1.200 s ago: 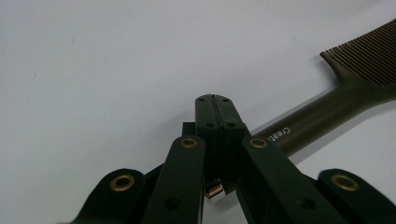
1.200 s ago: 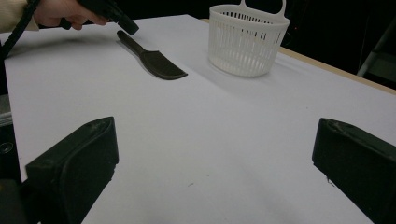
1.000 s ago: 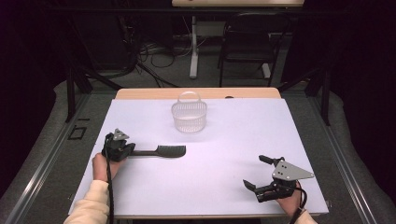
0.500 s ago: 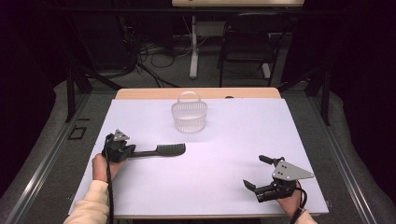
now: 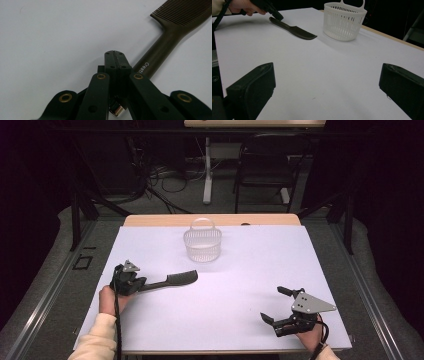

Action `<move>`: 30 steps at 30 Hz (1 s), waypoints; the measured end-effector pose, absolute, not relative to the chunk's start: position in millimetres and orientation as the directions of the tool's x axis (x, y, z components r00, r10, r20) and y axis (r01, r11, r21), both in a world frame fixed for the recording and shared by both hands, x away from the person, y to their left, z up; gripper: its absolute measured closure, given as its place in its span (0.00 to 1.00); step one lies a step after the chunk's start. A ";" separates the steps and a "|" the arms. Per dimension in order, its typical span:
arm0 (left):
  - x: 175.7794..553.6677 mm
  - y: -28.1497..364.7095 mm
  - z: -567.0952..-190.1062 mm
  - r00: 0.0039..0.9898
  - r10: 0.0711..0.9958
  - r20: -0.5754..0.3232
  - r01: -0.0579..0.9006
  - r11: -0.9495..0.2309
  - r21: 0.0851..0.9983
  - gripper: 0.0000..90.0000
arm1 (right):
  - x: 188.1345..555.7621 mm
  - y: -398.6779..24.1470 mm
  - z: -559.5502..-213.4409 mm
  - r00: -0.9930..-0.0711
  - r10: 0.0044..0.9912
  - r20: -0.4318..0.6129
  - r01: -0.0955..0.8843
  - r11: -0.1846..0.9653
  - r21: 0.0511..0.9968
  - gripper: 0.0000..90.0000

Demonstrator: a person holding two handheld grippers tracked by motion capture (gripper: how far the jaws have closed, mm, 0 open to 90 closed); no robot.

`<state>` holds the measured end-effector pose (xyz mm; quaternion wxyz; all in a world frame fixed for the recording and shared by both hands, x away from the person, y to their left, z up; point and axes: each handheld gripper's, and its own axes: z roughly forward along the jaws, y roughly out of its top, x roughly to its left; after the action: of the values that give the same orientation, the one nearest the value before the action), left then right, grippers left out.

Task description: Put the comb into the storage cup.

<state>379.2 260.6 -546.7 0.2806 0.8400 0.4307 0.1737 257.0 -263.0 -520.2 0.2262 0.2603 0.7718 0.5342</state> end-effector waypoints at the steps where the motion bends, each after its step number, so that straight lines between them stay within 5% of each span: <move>1: 379.0 260.4 -546.7 0.571 0.820 0.047 0.628 -0.473 0.618 1.00 | 257.0 -263.1 -520.2 -0.762 0.643 -0.071 0.160 0.294 0.942 0.00; 30: 374.8 256.2 -546.3 0.601 0.798 0.035 0.627 -0.498 0.599 1.00 | 257.0 -262.9 -520.4 -0.763 0.642 -0.069 0.163 0.295 0.941 0.00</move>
<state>374.8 256.2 -546.3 0.2751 0.8514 0.4186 0.1557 257.0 -262.9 -520.4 0.2248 0.2605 0.7728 0.5333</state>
